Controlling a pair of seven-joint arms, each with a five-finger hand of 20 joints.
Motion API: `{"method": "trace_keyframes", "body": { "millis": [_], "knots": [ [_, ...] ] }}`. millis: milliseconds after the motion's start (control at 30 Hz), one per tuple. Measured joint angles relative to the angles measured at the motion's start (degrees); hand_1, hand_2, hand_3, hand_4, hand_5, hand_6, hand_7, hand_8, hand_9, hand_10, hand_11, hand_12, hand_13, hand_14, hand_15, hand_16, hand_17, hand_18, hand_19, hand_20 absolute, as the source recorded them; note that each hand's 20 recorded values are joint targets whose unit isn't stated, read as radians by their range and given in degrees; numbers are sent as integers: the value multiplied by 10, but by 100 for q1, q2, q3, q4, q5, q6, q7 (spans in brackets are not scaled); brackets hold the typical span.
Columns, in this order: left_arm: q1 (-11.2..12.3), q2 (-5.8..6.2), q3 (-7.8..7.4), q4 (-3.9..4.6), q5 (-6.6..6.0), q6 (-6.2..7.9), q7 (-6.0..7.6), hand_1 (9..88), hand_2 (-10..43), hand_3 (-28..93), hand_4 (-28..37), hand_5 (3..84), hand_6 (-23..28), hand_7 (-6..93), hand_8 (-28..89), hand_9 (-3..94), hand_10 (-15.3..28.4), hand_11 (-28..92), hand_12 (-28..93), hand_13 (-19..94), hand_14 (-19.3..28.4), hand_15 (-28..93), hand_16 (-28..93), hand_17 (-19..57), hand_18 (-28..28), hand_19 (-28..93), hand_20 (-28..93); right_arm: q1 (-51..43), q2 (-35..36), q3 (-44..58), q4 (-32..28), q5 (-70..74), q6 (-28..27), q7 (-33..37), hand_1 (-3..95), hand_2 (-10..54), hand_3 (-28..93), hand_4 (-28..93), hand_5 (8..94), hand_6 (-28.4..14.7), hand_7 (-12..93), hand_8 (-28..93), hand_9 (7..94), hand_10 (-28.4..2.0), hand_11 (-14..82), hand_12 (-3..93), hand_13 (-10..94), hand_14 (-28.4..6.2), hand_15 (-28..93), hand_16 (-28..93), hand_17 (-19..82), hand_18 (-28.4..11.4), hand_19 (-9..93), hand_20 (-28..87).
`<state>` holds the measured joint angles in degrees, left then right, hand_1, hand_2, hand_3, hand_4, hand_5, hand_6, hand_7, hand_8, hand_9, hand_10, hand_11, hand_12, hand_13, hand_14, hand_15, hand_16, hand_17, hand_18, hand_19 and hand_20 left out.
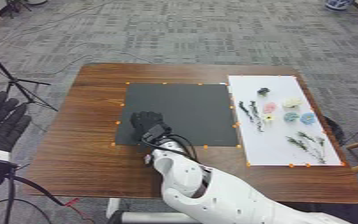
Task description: Arrange flowers
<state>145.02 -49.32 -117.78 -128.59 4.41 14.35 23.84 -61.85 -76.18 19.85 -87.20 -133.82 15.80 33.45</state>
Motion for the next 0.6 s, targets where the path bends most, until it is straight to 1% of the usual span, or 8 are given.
{"method": "trace_keyframes", "body": {
  "millis": [167,267,333,467,567,600],
  "knots": [
    [-49,4,63,7,0,-1,0,205,203,629,-283,372,72,71,-61,335,126,121,130,235,117,176,-18,-8,74,104,113,2,-81,-6,71,-79,4,257,563,-95,788,-255,676,23,686,132,894,-56,190,544,733,-78,571,562,375,-275,822,417],
    [-101,21,138,25,-1,-1,-2,205,202,629,-283,373,72,71,-62,335,126,120,130,234,117,177,-18,-9,74,105,113,-3,-128,27,121,-113,-1,284,562,-95,788,-256,677,24,686,133,894,-56,190,542,733,-79,571,561,376,-275,823,415],
    [-141,34,182,39,-2,-1,-6,206,202,628,-283,373,72,71,-61,335,126,120,130,234,117,177,-18,-8,73,104,113,-18,-153,72,148,-112,-6,288,562,-95,783,-259,673,25,688,137,887,-61,191,544,724,-81,570,564,368,-269,820,412],
    [-158,41,191,42,-4,-2,-6,207,202,627,-283,373,72,73,-61,335,127,120,130,234,117,177,-18,-8,73,104,113,-53,-161,155,152,-100,-84,213,551,-95,780,-276,650,18,690,150,863,-75,203,540,693,-96,589,556,342,-263,808,408],
    [-153,41,173,42,-4,-6,-4,206,201,627,-283,372,72,73,-62,335,127,119,130,234,119,178,-17,-8,73,105,114,-82,-157,224,123,-113,-297,52,547,-95,753,-280,640,14,690,151,849,-78,210,536,682,-105,603,539,334,-263,804,408],
    [-153,41,172,42,-4,-7,-3,205,202,629,-283,372,72,73,-62,334,127,119,130,233,120,178,-17,-8,73,105,114,-86,-152,238,106,-120,-381,13,541,-95,740,-281,636,13,688,155,843,-79,213,534,678,-111,618,516,332,-264,804,408]
  ]
}}
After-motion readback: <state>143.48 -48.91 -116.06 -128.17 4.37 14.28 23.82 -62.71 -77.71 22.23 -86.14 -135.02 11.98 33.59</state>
